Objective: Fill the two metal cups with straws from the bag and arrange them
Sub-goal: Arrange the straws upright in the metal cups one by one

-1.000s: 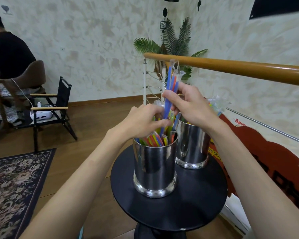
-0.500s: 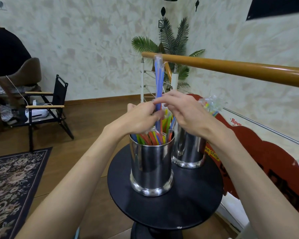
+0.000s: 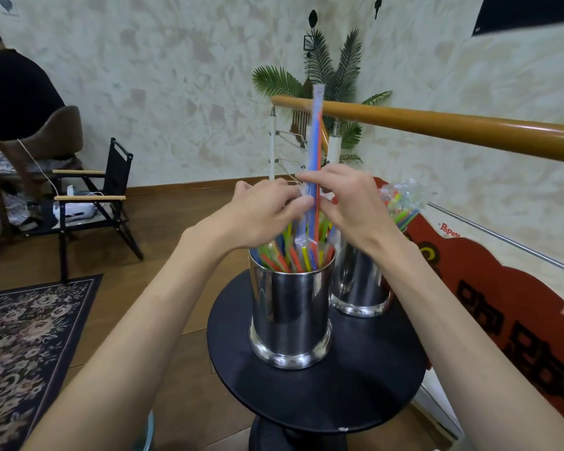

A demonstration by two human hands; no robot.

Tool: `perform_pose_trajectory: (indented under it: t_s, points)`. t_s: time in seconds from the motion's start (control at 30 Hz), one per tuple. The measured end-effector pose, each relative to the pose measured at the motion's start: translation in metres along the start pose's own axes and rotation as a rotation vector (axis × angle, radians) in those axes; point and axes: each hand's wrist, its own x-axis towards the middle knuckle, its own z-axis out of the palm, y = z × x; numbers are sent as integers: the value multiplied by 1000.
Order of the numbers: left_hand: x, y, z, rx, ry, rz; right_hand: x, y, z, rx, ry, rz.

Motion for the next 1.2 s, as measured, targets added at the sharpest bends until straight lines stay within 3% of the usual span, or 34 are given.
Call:
perform_pose_trajectory:
  t_s: [0.13, 0.47, 0.63, 0.73, 0.8, 0.93, 1.2]
  points:
    - [-5, -8, -11, -67, 3, 33, 0, 2, -7, -28, 108, 29]
    - [-5, -14, 0, 96, -77, 62, 9, -1, -39, -201, 406, 7]
    - [-5, -16, 1, 150, -69, 64, 13, -17, -40, 78, 422, 149]
    - [-5, -13, 0, 172, -46, 61, 13, -28, -44, 166, 365, 108]
    - [-5, -13, 0, 167, -29, 65, 14, -31, -49, 289, 328, 160]
    - [-6, -12, -1, 162, 6, 74, 14, -39, -46, 291, 291, 298]
    - [-7, -17, 3, 108, 181, 105, 2, -33, -21, 299, -181, 555]
